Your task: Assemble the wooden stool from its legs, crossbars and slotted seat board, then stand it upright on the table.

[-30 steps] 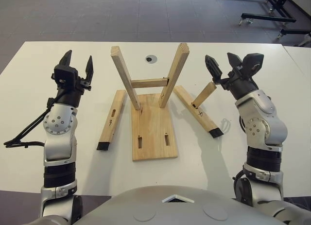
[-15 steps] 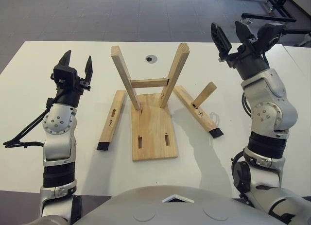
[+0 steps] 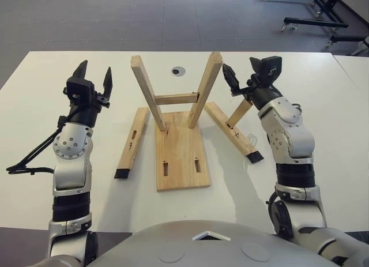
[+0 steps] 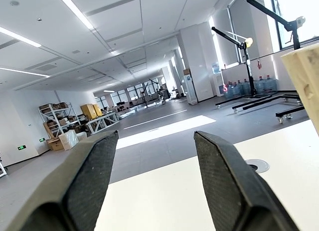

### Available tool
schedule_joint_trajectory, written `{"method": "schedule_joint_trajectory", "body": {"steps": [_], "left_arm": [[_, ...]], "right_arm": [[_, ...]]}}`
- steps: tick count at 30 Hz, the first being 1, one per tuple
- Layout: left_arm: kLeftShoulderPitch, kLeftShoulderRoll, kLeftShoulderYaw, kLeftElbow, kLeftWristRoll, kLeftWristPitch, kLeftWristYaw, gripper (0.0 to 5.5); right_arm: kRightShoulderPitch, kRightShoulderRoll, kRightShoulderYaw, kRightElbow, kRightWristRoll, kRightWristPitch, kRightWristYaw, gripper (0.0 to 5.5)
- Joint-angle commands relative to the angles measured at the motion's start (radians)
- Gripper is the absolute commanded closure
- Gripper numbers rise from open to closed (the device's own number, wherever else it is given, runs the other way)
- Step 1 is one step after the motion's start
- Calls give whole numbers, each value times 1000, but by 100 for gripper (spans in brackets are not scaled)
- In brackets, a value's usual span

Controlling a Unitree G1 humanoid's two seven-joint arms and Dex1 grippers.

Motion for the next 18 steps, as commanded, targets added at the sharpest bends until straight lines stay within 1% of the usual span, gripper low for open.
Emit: {"method": "schedule_joint_trajectory", "body": {"steps": [1,5,9,13,16,18], "left_arm": [[0,-6,-6,5,6,-4,5,273],[-5,-1,-1,16,3,-11,1,273],[-12,4,2,22,2,-15,-1,273],[-9,8,8,21,1,-18,-2,273],[-4,6,6,17,3,-17,-1,273],[-2,6,5,16,4,-16,-2,273]], "right_arm": [[-3,24,-44,17,15,-1,-12,75],[-59,45,-132,-41,107,-19,-8,75],[-129,31,-183,-70,159,0,-18,75],[-113,8,-179,-130,176,39,-2,75],[-58,11,-165,-145,173,56,4,75],[-1,19,-132,-143,158,59,22,75]]}}
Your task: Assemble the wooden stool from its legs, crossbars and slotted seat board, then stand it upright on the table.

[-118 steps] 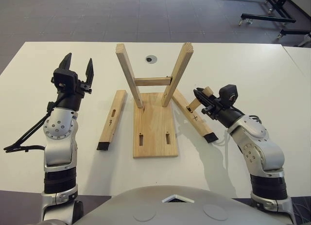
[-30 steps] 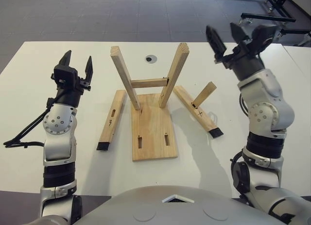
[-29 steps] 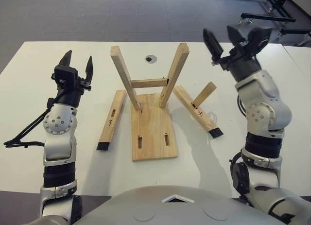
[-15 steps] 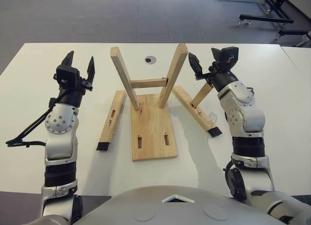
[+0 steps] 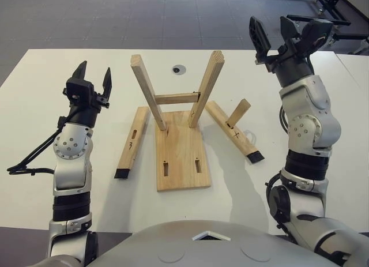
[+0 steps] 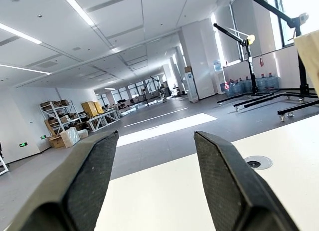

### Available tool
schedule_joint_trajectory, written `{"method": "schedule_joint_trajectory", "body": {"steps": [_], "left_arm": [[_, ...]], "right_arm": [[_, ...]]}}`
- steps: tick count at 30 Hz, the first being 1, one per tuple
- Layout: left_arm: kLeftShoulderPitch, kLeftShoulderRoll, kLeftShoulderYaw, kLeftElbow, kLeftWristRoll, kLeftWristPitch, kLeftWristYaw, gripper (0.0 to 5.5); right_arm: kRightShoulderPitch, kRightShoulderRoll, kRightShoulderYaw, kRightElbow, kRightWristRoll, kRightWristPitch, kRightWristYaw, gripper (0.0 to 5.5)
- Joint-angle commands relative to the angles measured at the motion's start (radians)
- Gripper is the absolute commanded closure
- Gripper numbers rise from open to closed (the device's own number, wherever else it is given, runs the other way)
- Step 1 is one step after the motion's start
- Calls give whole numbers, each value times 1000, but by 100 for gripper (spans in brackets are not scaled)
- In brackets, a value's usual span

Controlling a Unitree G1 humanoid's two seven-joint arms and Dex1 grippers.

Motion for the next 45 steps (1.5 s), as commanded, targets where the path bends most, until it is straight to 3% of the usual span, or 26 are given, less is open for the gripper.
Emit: {"method": "schedule_joint_trajectory", "body": {"steps": [1,5,7,15,19,23,26,29,32,36,45], "left_arm": [[-1,6,-2,-1,6,2,-3,273],[3,8,-8,0,11,2,-7,273],[0,11,-8,4,10,1,-10,273],[-15,18,-7,16,7,-2,-15,273],[-8,20,-1,11,6,-3,-12,273],[21,14,9,-15,8,0,2,273],[54,3,16,-40,13,1,17,273],[106,-14,26,-78,18,6,38,273],[129,-27,21,-96,23,10,50,273],[132,-36,14,-107,29,17,56,273],[126,-43,1,-107,38,24,51,273]], "right_arm": [[121,-4,78,1,-38,18,39,75],[235,-69,226,66,-219,-51,79,75],[227,-73,232,95,-258,-79,69,75],[116,1,73,89,-109,-58,22,75],[47,-21,-19,101,-55,-22,-18,75],[33,-137,-129,217,-39,-10,24,75],[159,-272,-148,336,-81,-16,158,75],[333,-380,-86,324,-63,17,407,75],[467,-434,-13,136,3,130,552,75],[535,-385,33,-81,43,283,447,75],[496,-349,213,-129,-103,368,275,75]]}}
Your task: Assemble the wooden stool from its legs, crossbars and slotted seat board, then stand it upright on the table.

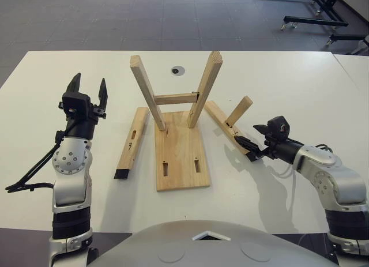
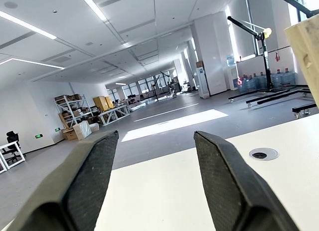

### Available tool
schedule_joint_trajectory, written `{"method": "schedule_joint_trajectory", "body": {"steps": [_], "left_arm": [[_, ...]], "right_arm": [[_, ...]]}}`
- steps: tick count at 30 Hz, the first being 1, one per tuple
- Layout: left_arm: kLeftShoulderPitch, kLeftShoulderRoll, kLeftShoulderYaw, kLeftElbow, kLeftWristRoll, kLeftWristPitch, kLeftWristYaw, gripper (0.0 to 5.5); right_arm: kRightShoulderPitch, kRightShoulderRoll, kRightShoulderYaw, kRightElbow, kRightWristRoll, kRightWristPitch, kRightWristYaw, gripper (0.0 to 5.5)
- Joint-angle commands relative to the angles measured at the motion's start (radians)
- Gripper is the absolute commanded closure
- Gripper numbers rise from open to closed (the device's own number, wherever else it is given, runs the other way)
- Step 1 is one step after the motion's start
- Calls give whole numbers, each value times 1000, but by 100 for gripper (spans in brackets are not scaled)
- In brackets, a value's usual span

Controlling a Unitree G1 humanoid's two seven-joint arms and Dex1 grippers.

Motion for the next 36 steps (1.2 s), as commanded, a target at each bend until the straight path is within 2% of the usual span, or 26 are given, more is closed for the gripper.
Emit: {"method": "schedule_joint_trajectory", "body": {"steps": [1,4,12,19,22,26,29,32,36], "left_arm": [[-4,-2,-13,1,7,12,-2,273],[-5,1,-14,4,3,11,-7,273],[-7,-7,-19,5,10,12,2,273],[-12,-20,-19,19,16,3,16,273],[-19,-19,-20,35,11,0,16,273],[-53,-7,-17,65,0,-4,3,273],[-99,4,-5,95,-26,-1,-14,273],[-151,28,20,136,-82,12,-59,273],[-275,81,24,237,-130,41,-132,273]], "right_arm": [[-20,4,83,-21,-40,48,-22,75],[-26,-17,132,-17,-80,70,-30,75],[-108,-8,173,-15,-90,224,-56,220],[-156,-72,156,103,-121,163,9,344],[-199,-42,139,149,-127,123,0,344],[-351,105,65,288,-125,-16,-86,344],[-618,201,22,514,-153,-189,-161,344],[-829,272,16,731,-166,-333,-159,344],[-947,335,-9,918,-173,-511,-141,344]]}}
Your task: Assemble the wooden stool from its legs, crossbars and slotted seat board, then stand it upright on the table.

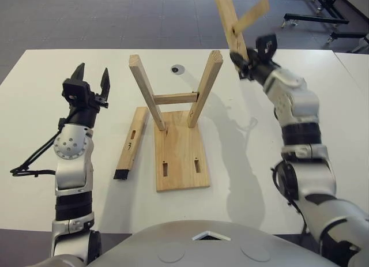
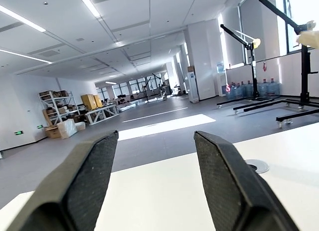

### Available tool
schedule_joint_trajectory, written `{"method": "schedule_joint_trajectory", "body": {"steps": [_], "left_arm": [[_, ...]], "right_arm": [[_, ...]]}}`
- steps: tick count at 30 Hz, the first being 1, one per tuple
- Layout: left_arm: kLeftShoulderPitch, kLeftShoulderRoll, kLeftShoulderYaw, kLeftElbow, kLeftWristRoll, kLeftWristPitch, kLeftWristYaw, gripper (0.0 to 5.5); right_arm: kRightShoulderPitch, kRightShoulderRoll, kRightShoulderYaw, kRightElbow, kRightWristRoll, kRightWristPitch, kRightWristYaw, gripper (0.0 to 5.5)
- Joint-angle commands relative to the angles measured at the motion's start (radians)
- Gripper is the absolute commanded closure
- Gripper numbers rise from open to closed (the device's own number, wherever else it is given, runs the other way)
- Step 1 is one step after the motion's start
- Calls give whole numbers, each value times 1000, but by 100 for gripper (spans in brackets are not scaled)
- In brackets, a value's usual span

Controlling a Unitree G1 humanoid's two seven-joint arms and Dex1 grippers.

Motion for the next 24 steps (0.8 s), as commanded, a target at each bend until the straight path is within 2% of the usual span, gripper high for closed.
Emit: {"method": "schedule_joint_trajectory", "body": {"steps": [1,5,11,15,21,24], "left_arm": [[-124,65,8,68,-32,63,-54,273],[-219,117,43,56,-97,118,-94,273],[-359,-40,-79,223,-89,-39,-97,273],[-353,-85,-88,222,-128,-81,-113,273],[-350,-69,-52,188,-132,-84,-98,273],[-350,-50,-12,152,-140,-83,-84,273]], "right_arm": [[-72,49,-29,144,-11,-155,6,344],[-76,45,-77,152,-21,-318,-31,344],[58,63,-229,68,7,-566,-172,344],[31,71,-226,90,12,-583,-163,344],[39,142,-161,68,14,-572,-99,344],[51,160,-152,-25,76,-529,-41,344]]}}
